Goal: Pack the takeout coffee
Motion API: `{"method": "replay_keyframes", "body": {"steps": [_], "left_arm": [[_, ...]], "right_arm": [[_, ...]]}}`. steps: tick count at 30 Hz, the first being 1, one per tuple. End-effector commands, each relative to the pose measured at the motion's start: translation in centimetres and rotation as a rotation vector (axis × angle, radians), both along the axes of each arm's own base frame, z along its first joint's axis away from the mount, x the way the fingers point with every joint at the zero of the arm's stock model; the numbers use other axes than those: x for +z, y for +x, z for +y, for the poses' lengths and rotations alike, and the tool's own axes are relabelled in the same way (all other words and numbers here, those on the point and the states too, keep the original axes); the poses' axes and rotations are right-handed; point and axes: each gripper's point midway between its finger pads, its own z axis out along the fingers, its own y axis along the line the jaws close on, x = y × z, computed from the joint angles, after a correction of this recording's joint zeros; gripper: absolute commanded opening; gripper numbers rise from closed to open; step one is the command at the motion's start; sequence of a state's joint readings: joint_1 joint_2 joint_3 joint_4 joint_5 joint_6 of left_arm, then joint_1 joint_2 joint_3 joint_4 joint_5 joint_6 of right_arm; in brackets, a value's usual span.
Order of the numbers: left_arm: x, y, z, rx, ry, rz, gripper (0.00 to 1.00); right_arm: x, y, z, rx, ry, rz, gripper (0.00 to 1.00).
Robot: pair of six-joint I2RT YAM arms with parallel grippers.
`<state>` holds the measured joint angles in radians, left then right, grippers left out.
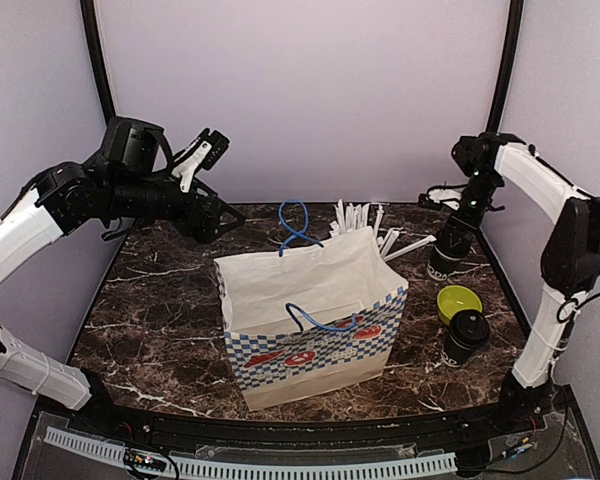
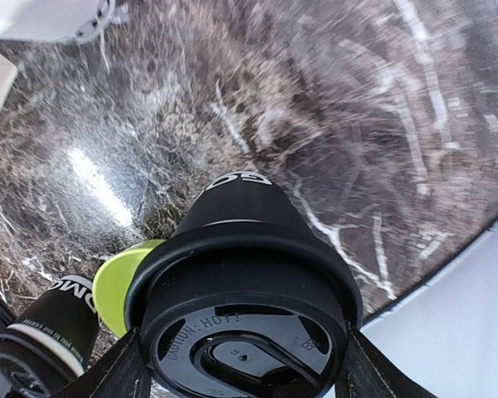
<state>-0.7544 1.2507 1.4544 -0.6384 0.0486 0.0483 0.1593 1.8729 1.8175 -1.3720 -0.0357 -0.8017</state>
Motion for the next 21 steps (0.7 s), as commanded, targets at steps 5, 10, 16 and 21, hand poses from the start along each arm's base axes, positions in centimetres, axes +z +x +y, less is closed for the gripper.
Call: {"method": "replay_keyframes", "body": {"steps": [5,10,16,21], "left_arm": [[-1.2,-3.5,-3.9,-0.289,-0.047,0.161,0.88],[-2.1,-3.8,-4.6,-0.325,-0.025,0.226,0.85],[-2.9,-3.8,-5.3,-0.352,-0.006,0.283,0.81],[-3.8,-3.4,-5.5,-0.335,0.023,0.325,0.79]], "right_arm": [[16.1,0.4,0.5,-0.1,0.127,-0.469,0.52],[24.0,-1.8,2.4,-0.023,0.284,-0.688,0.51],[30.6,-9.9,10.3,0.346,0.577,-0.78,0.54],[29.0,-14.9,15.5,0.588,0.629,-0.653,0.54]]}}
